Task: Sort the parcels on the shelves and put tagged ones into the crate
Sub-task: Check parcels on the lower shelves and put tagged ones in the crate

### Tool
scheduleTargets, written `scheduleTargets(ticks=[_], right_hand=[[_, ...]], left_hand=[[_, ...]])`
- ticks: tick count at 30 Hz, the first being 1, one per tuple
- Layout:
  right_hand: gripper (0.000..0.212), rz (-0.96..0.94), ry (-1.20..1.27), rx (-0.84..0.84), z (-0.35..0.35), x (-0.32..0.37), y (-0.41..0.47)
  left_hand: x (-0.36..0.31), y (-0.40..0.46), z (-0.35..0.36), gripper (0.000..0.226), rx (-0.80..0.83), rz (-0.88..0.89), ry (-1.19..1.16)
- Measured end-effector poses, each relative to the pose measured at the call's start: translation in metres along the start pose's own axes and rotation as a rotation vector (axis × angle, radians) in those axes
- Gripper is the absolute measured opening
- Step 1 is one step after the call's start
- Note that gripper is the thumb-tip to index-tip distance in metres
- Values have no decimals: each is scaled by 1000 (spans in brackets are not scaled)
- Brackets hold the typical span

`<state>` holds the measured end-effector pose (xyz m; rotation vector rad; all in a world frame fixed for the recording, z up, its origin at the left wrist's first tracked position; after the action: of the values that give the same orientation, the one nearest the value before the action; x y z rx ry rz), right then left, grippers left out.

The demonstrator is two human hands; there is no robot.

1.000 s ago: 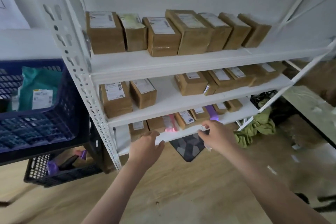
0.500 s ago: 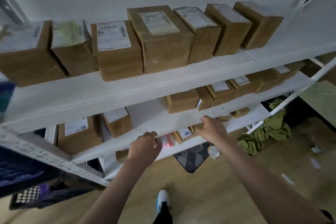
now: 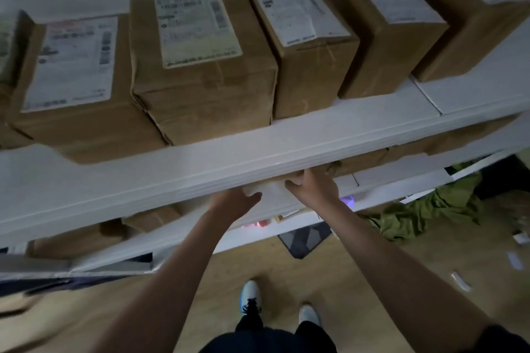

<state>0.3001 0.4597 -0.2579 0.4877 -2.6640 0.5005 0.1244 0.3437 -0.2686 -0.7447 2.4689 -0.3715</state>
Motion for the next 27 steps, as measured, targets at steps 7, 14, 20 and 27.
scheduleTargets(ticks=[7, 14, 20, 27], right_hand=[[55, -190, -103, 59, -4, -23, -49], [69, -317, -173, 102, -10, -42, -63], [74, -513, -283, 145, -15, -26, -54], [74, -640, -406, -12, -34, -31, -83]], left_hand=[[-8, -70, 27, 60, -181, 22, -138], [6, -110, 58, 69, -206, -59, -87], [-16, -100, 42, 59, -270, -64, 31], [-28, -143, 40, 51, -374, -23, 112]])
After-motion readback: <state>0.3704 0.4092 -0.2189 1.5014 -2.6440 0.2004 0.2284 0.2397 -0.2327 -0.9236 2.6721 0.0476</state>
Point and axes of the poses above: each hand's wrist, its own y-axis towards the middle knuckle, its own z-axis out of the palm, x = y × z, the point moved 5 cm from there along y, towards the middle knuckle, and after that the axes turned 1 degree about z, right-handed, at the moved point
